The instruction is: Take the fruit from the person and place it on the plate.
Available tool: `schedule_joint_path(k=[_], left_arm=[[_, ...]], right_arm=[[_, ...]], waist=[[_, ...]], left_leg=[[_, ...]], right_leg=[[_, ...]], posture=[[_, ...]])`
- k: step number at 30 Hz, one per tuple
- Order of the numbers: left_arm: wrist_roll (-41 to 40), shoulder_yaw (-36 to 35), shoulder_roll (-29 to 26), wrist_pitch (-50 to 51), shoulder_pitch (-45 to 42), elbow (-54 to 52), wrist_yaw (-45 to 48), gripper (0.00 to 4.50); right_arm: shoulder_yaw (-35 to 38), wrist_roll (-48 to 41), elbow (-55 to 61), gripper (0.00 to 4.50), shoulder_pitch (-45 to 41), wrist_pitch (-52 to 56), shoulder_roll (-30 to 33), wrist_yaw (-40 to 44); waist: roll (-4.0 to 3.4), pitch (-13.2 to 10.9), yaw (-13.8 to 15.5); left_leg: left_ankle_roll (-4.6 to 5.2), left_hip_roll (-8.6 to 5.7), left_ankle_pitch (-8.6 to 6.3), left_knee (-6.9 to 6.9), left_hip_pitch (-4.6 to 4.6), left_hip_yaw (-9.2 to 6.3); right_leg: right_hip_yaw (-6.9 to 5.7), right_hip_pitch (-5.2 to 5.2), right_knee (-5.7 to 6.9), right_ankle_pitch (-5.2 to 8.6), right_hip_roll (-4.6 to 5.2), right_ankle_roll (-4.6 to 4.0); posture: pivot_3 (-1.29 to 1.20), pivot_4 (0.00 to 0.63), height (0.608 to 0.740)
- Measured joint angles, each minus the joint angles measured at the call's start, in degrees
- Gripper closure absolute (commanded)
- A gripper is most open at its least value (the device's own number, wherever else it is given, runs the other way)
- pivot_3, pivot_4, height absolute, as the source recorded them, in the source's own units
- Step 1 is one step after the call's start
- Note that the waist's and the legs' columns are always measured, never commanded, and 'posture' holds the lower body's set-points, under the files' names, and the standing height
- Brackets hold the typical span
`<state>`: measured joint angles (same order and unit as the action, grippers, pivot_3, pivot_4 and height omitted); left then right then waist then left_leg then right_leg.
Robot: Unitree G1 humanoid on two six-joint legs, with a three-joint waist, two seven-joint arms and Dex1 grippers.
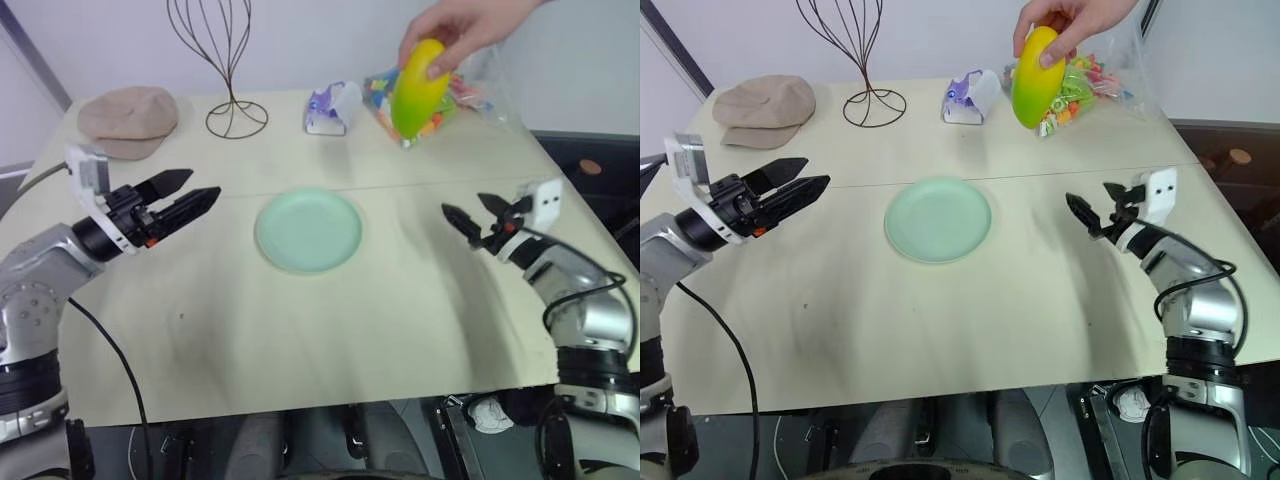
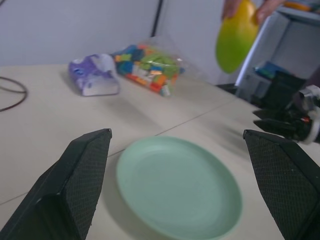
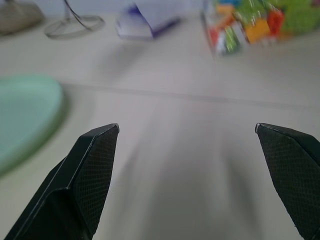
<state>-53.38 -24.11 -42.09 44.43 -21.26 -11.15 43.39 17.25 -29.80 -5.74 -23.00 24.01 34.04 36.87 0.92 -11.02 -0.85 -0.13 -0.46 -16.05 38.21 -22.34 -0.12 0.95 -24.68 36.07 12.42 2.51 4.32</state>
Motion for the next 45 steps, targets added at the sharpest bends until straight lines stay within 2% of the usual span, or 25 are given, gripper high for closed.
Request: schedule_joint_path(k=[4, 7, 12, 20, 23, 25, 26, 34, 41, 45], left_arm=[[-0.7, 0.8, -0.6, 0.3, -4.0, 1.2, 0.9, 0.09], [-0.2, 1.7, -0.4, 0.1, -5.4, 3.6, 1.3, 0.09], [1.0, 3.5, 0.7, -0.2, -6.0, 4.4, 1.6, 0.09], [1.7, 3.1, 2.1, -1.2, -3.6, 3.7, 0.5, 0.09], [1.7, 2.8, 2.3, -1.2, -2.4, 2.6, -0.1, 0.00], [1.6, 2.4, 2.3, -1.2, -1.7, 1.9, -0.7, 0.00], [1.6, 2.2, 2.3, -1.2, -1.6, 1.8, -0.9, 0.00], [1.9, 1.2, 2.2, -1.4, -0.5, 1.3, -1.3, 0.00], [6.3, 1.8, -0.5, -3.5, 2.1, 1.4, 0.3, 0.00], [6.7, 1.8, -0.7, -3.7, 3.7, 1.3, 0.6, 0.00]], right_arm=[[0.4, -3.1, 4.7, 0.00, -6.2, 4.4, 2.5, 0.7], [-1.2, -2.5, 4.8, 0.00, -9.9, 4.8, 1.3, 0.2], [-4.6, -0.6, -0.4, 0.00, -16.9, 2.7, -2.3, -0.4], [-7.4, 3.8, -17.8, 0.00, -27.7, -4.4, -5.8, 3.1], [-7.7, 4.8, -22.8, 0.89, -30.5, -6.0, -6.7, 4.2], [-7.6, 4.8, -24.7, 1.90, -31.2, -6.5, -7.2, 5.0], [-7.5, 4.8, -25.1, 2.25, -31.2, -6.7, -7.2, 5.1], [-9.4, 7.2, -25.0, 2.29, -31.0, -7.0, -7.1, 7.5], [-21.3, 9.9, -13.7, 2.29, -22.6, 4.6, -10.3, 10.8], [-25.5, 9.3, -5.2, 2.29, -22.4, 11.7, -11.0, 12.2]], waist=[[0.01, 0.0, -0.2], [0.01, 0.0, -0.2], [0.01, 0.0, -0.2], [0.00, 0.0, -0.3], [0.01, 0.0, -0.2], [0.01, 0.0, -0.2], [0.01, 0.0, -0.1], [0.00, 0.0, -0.3], [-0.02, 0.0, -0.4], [-0.02, 0.0, -0.1]], left_leg=[[0.00, 0.02, 0.00, 0.00, 0.04, 0.00], [0.00, 0.04, 0.00, -0.01, 0.03, 0.00], [0.00, 0.03, 0.00, -0.01, -0.03, 0.03], [0.00, -0.03, 0.00, -0.05, -0.05, 0.05], [0.00, 0.00, 0.00, -0.08, -0.06, 0.02], [0.00, 0.01, 0.00, -0.09, -0.07, 0.00], [0.00, 0.01, 0.00, -0.09, -0.07, 0.00], [-0.01, 0.00, 0.00, -0.10, -0.07, 0.01], [-0.01, 0.03, 0.00, -0.12, -0.09, 0.02], [-0.01, 0.01, 0.00, -0.12, -0.13, 0.00]], right_leg=[[0.00, 0.01, -0.02, 0.01, -0.08, -0.02], [0.02, 0.00, -0.01, 0.01, -0.11, -0.02], [0.04, -0.05, -0.02, 0.01, -0.06, -0.01], [0.05, -0.09, -0.03, -0.01, 0.06, -0.01], [0.04, -0.11, -0.02, 0.00, 0.10, -0.02], [0.07, -0.12, -0.02, 0.00, 0.11, -0.02], [0.07, -0.11, -0.02, 0.00, 0.13, -0.02], [0.06, -0.13, -0.02, 0.00, 0.14, -0.02], [0.08, -0.22, 0.03, 0.00, 0.14, -0.03], [0.05, -0.24, 0.00, 0.00, 0.18, -0.03]], posture=[[0.00, 0.150, 0.740], [0.00, 0.150, 0.740], [0.00, 0.150, 0.740], [0.00, 0.150, 0.740], [0.00, 0.150, 0.740], [0.00, 0.150, 0.740], [0.00, 0.150, 0.740], [0.00, 0.150, 0.740], [0.00, 0.150, 0.740], [0.00, 0.150, 0.740]])
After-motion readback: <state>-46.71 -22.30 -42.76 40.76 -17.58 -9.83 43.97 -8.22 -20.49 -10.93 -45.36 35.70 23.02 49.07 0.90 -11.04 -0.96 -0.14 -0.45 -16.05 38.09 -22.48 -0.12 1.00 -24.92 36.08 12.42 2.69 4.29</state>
